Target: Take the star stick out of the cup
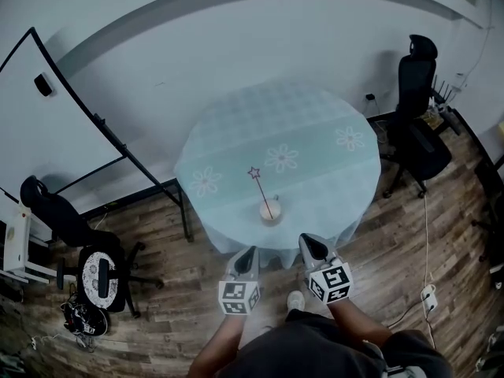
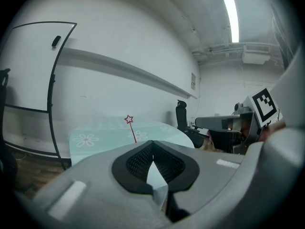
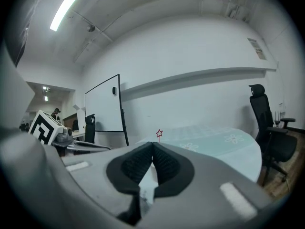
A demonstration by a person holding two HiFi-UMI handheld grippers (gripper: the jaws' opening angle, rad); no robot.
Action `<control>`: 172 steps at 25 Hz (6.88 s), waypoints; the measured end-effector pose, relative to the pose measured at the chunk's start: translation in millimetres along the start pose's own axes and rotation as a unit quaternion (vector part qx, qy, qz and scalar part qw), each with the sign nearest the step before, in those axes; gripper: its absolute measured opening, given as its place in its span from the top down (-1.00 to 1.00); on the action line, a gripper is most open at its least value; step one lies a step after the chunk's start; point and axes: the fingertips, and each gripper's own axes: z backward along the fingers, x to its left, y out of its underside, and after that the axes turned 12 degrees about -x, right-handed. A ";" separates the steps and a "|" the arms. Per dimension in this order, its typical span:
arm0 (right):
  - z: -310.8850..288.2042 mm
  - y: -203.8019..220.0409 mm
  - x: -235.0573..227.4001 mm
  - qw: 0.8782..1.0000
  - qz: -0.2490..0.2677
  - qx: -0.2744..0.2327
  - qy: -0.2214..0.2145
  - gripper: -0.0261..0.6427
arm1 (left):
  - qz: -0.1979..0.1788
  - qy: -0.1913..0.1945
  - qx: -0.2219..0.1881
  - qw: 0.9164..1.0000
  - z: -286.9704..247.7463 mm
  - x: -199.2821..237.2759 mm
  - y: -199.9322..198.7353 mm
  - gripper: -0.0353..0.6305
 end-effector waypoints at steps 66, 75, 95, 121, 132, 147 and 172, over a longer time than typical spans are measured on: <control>-200.4 53.6 -17.8 0.994 0.036 0.101 -0.013 0.91 | 0.008 0.032 0.016 0.999 -128.4 162.6 -12.2 0.88; -213.0 89.0 -14.5 0.987 0.031 0.152 -0.040 0.81 | 0.012 0.013 0.032 0.999 -128.1 163.2 1.4 0.88; -235.2 136.8 -26.0 0.969 0.053 0.242 -0.017 0.71 | 0.026 -0.020 0.048 0.998 -120.3 186.5 23.0 0.88; -236.5 89.9 -31.5 0.986 0.058 0.154 0.001 0.86 | 0.022 -0.025 0.032 0.999 -123.4 182.0 8.8 0.88; -254.5 -17.8 -25.2 0.998 0.050 0.029 -0.018 0.86 | 0.012 -0.012 -0.030 0.999 -155.5 171.9 -58.3 0.88; -254.2 -110.4 -35.4 0.996 0.050 -0.076 -0.019 0.87 | -0.021 0.021 -0.091 0.995 -182.2 150.2 -140.1 0.88; -235.8 -114.2 -58.0 0.995 0.056 -0.086 -0.019 0.87 | -0.015 0.026 -0.097 0.995 -194.8 124.9 -142.1 0.88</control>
